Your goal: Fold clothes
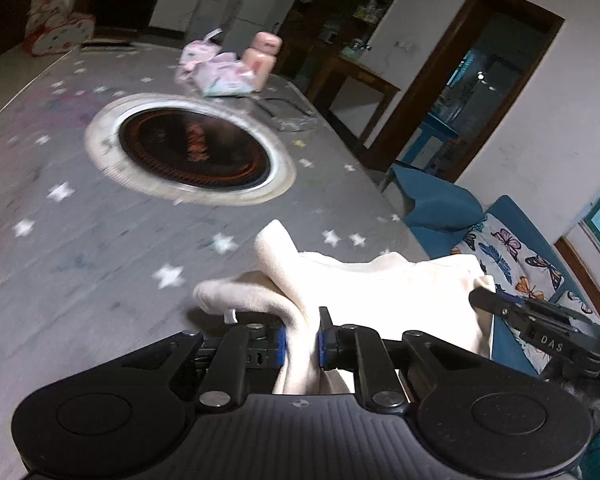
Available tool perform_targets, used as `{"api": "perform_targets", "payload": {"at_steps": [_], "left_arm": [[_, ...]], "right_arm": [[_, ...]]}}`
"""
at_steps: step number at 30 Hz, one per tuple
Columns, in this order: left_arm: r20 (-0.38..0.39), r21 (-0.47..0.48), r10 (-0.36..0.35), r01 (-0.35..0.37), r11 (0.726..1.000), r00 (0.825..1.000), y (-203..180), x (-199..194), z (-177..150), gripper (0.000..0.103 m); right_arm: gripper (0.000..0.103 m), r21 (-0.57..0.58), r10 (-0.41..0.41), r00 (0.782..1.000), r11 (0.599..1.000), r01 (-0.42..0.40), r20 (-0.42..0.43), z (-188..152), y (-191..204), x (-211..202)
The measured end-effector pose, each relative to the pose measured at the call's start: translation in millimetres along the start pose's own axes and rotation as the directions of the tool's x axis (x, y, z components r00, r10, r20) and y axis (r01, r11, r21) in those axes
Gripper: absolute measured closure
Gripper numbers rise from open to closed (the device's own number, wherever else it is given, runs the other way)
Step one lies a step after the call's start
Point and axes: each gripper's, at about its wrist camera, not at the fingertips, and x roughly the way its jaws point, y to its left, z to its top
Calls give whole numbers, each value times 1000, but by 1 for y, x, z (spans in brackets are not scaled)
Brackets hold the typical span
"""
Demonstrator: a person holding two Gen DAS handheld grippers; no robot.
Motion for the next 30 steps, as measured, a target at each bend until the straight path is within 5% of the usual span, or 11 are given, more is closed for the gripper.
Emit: {"api": "perform_targets", "payload": {"at_steps": [17,25,30], "left_arm": [[-69,49,31,-28,998,997,-33,93,23,87],[-59,94,112,-106,990,992,-26,96,17,62],[-12,128,140,-137,982,990,-27,85,17,62]], "right_arm": [[93,10,-161,984,987,162,-83,12,-68,57],[90,33,-207,971,977,213,-120,0,-88,66],[89,57,-213,972,974,220,-103,-5,-96,48]]}}
